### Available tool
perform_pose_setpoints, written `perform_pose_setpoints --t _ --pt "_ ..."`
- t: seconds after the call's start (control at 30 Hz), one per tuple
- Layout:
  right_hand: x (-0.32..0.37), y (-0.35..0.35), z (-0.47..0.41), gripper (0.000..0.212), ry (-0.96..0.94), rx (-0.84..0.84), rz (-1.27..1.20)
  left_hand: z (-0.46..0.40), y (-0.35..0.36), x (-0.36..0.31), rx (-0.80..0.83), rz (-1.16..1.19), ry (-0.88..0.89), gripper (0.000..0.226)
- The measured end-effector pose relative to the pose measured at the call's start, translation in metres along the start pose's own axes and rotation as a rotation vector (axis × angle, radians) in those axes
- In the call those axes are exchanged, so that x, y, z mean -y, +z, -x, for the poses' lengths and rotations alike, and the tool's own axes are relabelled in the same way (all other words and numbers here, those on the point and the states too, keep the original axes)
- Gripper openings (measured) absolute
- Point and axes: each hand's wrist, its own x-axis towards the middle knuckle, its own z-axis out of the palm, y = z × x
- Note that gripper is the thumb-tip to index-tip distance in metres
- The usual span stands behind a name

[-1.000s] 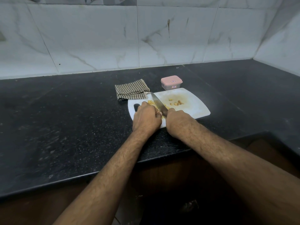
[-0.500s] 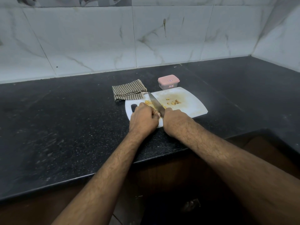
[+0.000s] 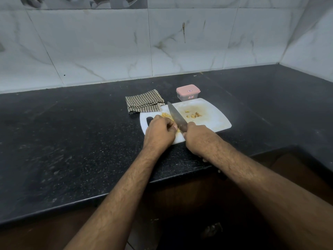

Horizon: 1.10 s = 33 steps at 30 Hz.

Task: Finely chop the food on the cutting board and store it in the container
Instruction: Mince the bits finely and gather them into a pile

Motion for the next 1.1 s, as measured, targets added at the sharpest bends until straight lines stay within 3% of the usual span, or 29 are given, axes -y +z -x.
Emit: perform_pose_setpoints --t 0.33,0.8,0.93,1.1 --pt "-0.004 0.01 0.007 0.017 -0.026 -0.067 -0.033 0.002 -0.002 -0.003 -0.015 0.033 -0.009 0.005" --pt "0.019 -0.009 0.002 0.034 0.015 0.029 0.134 0.005 -0.006 -0.007 -0.003 0.041 -0.017 0.017" --pt "0.012 -0.008 0.002 0.03 0.001 0.036 0.082 0.004 -0.004 -0.003 -0.001 0.051 -0.007 0.006" --pt "-0.003 -0.003 0.002 0.029 -0.031 0.011 -0.015 0.003 -0.004 -0.002 -0.007 0.042 -0.02 0.02"
